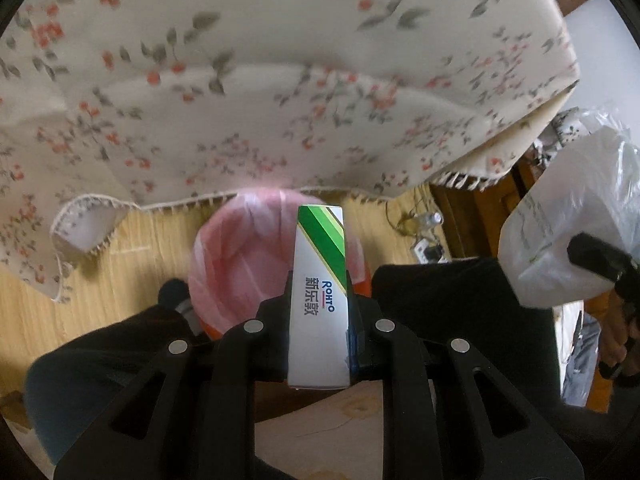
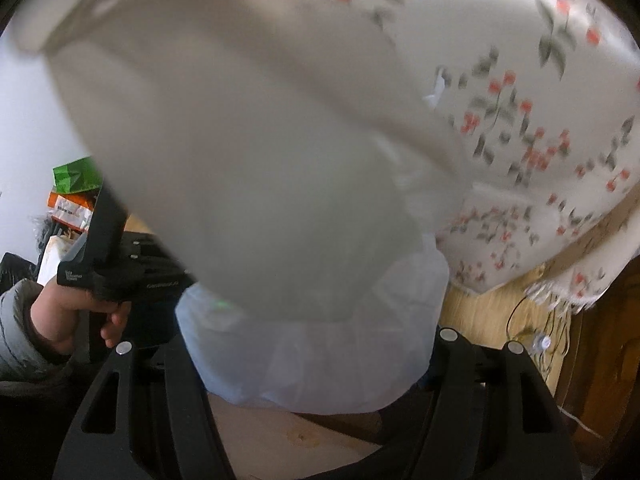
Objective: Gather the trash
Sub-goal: 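Carry the box and bag to the pink bin and release both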
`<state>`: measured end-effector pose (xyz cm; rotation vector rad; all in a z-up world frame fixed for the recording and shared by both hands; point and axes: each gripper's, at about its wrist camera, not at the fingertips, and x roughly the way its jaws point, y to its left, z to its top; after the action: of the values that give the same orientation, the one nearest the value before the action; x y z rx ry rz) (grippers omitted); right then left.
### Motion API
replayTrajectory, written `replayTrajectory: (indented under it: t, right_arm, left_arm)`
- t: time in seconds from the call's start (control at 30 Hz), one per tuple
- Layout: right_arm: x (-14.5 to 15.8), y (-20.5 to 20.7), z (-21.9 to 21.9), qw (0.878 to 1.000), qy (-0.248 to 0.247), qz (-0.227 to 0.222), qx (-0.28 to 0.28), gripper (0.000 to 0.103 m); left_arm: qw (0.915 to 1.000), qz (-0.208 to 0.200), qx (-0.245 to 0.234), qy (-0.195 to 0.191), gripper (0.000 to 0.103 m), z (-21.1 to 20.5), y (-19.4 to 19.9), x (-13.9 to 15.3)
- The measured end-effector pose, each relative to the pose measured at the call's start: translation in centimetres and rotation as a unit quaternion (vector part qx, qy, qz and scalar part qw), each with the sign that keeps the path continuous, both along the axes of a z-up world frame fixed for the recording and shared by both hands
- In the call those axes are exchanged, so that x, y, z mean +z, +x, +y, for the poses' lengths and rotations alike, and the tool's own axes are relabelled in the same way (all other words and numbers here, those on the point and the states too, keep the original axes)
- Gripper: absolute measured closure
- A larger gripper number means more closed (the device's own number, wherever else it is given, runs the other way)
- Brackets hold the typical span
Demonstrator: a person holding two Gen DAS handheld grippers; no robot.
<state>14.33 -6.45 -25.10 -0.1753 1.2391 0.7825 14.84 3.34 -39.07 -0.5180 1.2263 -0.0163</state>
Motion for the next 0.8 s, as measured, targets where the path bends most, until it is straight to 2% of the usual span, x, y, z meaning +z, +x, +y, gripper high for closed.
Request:
replayTrajectory:
  t: [0.23, 0.53, 0.63, 0.73, 0.8]
  right_arm:
    - [-5.1, -0.1, 0.5, 0.998, -0.028, 0.047, 0.009, 0.038]
    - [-9.7, -0.4, 1.4, 0.995, -0.047, 0.089, 0.016, 0.038]
    - [-10.7, -0.4, 1.8, 0.994, -0.05, 0.097, 0.018, 0.038]
    - [-11.4, -0.4, 2.0, 0.993, -0.049, 0.105, 0.021, 0.037]
    - [-11.8, -0.4, 2.1, 0.993, -0.047, 0.108, 0.021, 0.036]
  left_arm:
    - [0.9998, 0.018, -0.002, -0.01, 0.084, -0.2, 0.7, -2.8]
    - [0.9996, 0.022, 0.005, -0.016, 0.084, 0.6, 0.8, -3.8]
    - [0.9996, 0.022, 0.01, -0.016, 0.081, 1.0, 0.8, -4.0]
    - [0.9997, 0.016, 0.013, -0.015, 0.061, 1.3, 0.8, -3.8]
    - [0.9998, 0.01, 0.014, -0.009, 0.038, 1.4, 0.8, -3.3]
